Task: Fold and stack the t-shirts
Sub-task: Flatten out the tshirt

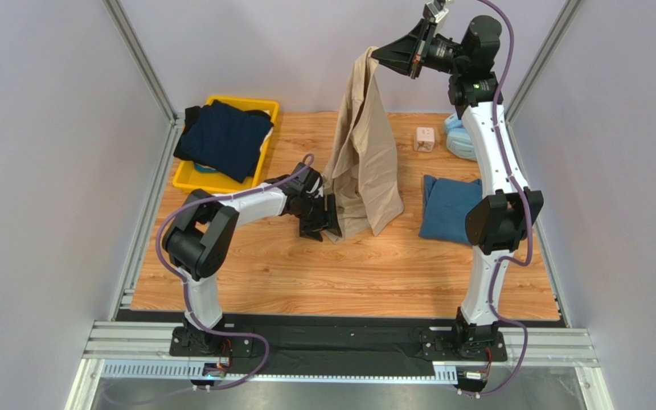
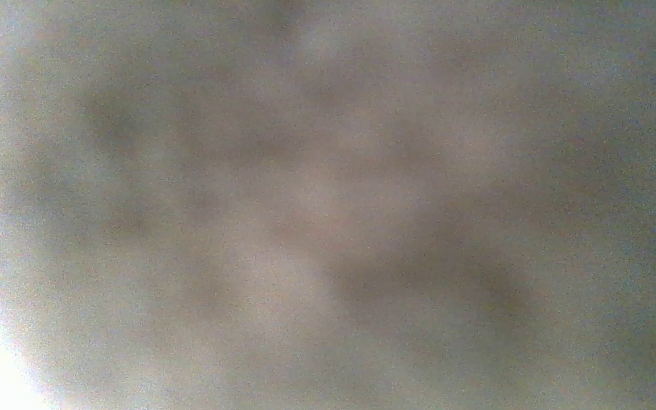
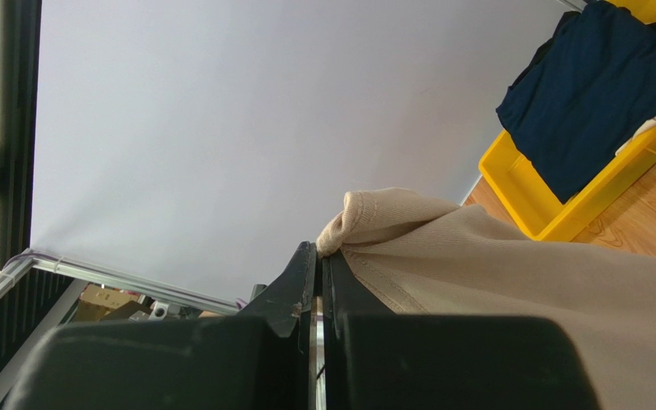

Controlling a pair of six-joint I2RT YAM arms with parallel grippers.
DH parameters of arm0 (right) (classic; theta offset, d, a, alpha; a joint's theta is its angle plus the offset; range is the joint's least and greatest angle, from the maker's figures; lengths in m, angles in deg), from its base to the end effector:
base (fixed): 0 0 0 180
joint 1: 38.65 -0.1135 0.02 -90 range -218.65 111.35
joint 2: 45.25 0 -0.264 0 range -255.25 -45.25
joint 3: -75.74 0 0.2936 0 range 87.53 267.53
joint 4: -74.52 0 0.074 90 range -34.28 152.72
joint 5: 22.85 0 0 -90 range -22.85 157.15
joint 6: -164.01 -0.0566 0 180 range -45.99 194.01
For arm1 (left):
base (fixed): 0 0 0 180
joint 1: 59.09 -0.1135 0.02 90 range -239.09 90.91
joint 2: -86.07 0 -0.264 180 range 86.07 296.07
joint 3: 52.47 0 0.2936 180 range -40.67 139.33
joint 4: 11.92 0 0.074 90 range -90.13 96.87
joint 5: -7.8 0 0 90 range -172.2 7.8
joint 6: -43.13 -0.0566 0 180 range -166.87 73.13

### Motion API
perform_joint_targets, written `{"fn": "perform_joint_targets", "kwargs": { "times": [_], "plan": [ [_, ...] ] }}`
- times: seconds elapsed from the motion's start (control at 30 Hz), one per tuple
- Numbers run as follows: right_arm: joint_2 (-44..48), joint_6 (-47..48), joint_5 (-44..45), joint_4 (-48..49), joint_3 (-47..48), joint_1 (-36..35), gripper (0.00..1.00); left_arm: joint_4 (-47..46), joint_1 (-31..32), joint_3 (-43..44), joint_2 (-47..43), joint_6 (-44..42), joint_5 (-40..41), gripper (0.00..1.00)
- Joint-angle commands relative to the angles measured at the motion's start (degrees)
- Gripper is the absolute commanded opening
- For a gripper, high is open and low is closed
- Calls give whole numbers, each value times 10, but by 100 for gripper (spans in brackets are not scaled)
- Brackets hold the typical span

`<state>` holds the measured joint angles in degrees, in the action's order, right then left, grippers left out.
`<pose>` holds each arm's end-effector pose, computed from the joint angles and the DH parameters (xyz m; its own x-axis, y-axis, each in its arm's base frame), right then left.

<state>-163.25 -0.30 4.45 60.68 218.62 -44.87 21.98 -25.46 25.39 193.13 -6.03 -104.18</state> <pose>0.5000 0.1051 0.4893 -0.8311 0.3536 -0.4293 -0.4312 0.0778 0.8989 0.3305 -0.2452 0.1098 -0.9898 -0.0699 -0.1240 0.0096 0.8362 -0.5484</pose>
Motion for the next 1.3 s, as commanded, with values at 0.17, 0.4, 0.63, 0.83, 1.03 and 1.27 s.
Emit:
{"fn": "perform_joint_targets", "kwargs": {
  "times": [0.17,0.4,0.63,0.83,1.03,1.27],
  "plan": [
    [20,-27,-13,66,-20,10,0,54,25,75,91,-21,57,58],
    [36,-34,-15,78,-46,19,0,64,37,73,104,-29,59,5],
    [49,-33,-15,78,-57,28,0,91,36,64,61,-46,93,0],
    [97,37,7,-10,-114,71,0,137,15,36,-78,-57,181,0],
    [143,108,25,-106,-176,137,0,174,-91,9,-251,-66,225,0],
    [177,175,56,-204,-187,183,0,228,-218,72,-345,-121,314,0]
  ]
}}
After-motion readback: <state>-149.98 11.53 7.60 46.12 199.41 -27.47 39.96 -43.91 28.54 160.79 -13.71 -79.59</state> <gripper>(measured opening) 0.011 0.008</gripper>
